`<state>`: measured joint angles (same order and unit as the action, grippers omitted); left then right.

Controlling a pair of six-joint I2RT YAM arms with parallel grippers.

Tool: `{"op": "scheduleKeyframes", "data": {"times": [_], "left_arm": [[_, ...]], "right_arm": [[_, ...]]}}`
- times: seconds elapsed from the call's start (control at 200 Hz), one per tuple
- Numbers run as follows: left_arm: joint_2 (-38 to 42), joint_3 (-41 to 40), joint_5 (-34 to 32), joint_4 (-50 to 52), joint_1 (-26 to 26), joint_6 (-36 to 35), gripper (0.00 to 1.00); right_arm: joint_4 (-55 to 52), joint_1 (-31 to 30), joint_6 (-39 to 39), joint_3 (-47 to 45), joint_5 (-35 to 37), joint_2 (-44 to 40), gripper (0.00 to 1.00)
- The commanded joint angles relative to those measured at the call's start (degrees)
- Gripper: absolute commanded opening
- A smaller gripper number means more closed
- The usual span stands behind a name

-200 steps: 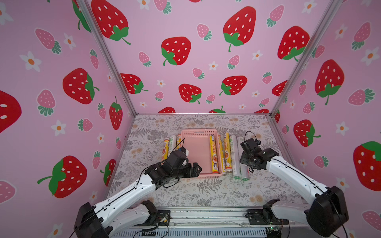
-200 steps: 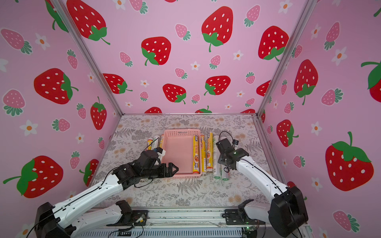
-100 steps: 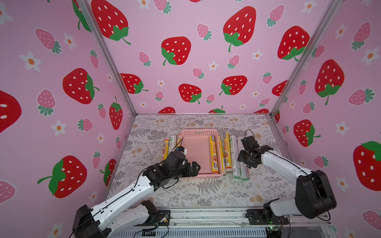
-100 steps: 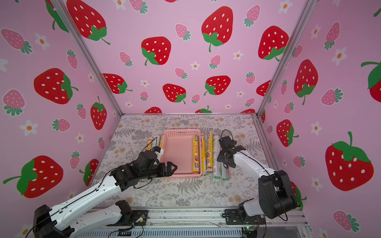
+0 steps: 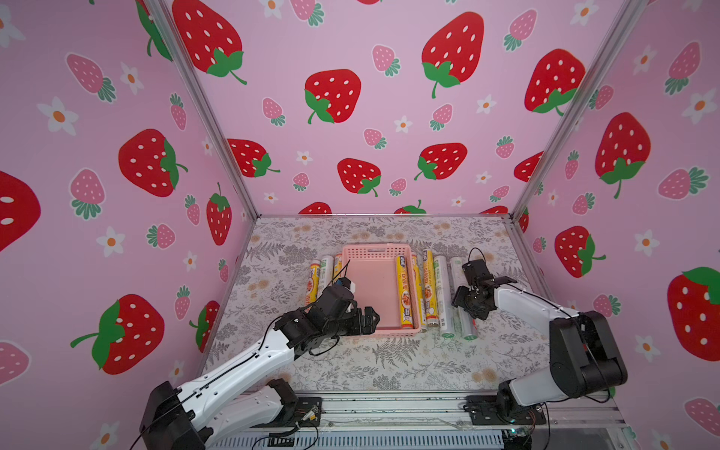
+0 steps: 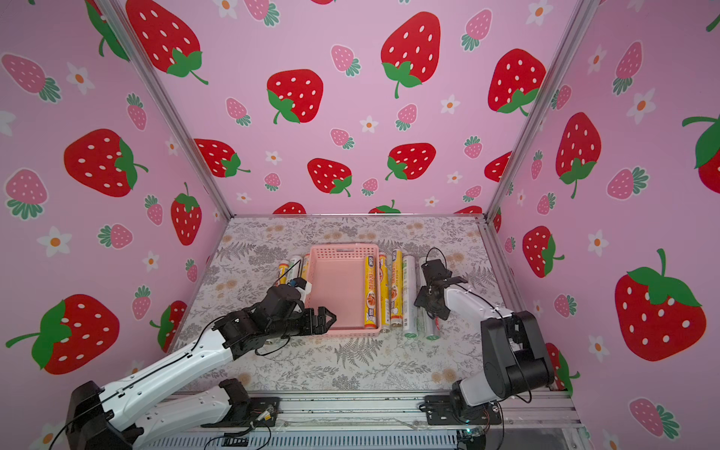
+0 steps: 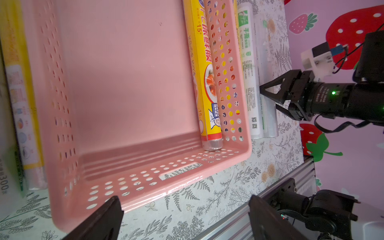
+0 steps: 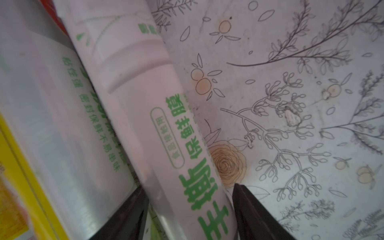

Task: Put the plastic wrap into the basket
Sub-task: Pick up the plastic wrap from the center of the board.

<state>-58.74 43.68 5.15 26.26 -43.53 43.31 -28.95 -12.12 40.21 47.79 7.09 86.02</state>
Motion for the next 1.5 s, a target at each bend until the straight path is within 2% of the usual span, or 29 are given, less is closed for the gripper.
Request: {"op": "scheduleKeyframes", "data": {"times": [0.0,0.33,0.425,0.53,0.7,0.975,1.141,1.276,1.491], "left_arm": [[-1.49,1.79,0.65,-1.37,-0.42,-0.87,1.00],[-3.36,4.52,0.31,-1.76,-1.10,-1.95,1.00],[-2.22,5.15,-0.63,-1.16,-1.24,-2.15,1.00],[0.04,4.67,-1.94,-1.04,-1.30,-2.02,1.00],[3.74,4.36,-3.38,-0.33,-1.35,-1.79,1.00],[6.45,7.67,-5.25,1.26,-0.96,-4.84,1.00],[2.65,12.42,-1.72,0.99,-0.42,-5.60,1.00],[1.65,14.12,0.67,0.22,0.27,-5.96,1.00],[5.60,9.71,-0.05,2.33,3.26,-5.10,1.00]], "right_arm": [[-0.01,0.77,-0.65,-0.88,-0.08,2.34,0.68],[0.94,1.31,0.13,-1.37,2.98,4.64,0.61],[1.16,1.31,0.39,-1.82,3.34,3.74,0.53],[1.40,1.32,0.40,-2.66,3.91,1.88,0.44],[0.73,1.37,-0.37,-2.84,4.16,-1.69,0.38],[-7.11,0.67,-0.87,2.75,1.42,-10.95,0.35],[-15.66,-5.51,-0.31,11.83,5.01,-13.86,0.37],[-22.02,-12.13,0.82,20.24,8.50,-12.41,0.37],[-21.60,-22.59,4.86,28.15,8.49,-7.19,0.37]]}}
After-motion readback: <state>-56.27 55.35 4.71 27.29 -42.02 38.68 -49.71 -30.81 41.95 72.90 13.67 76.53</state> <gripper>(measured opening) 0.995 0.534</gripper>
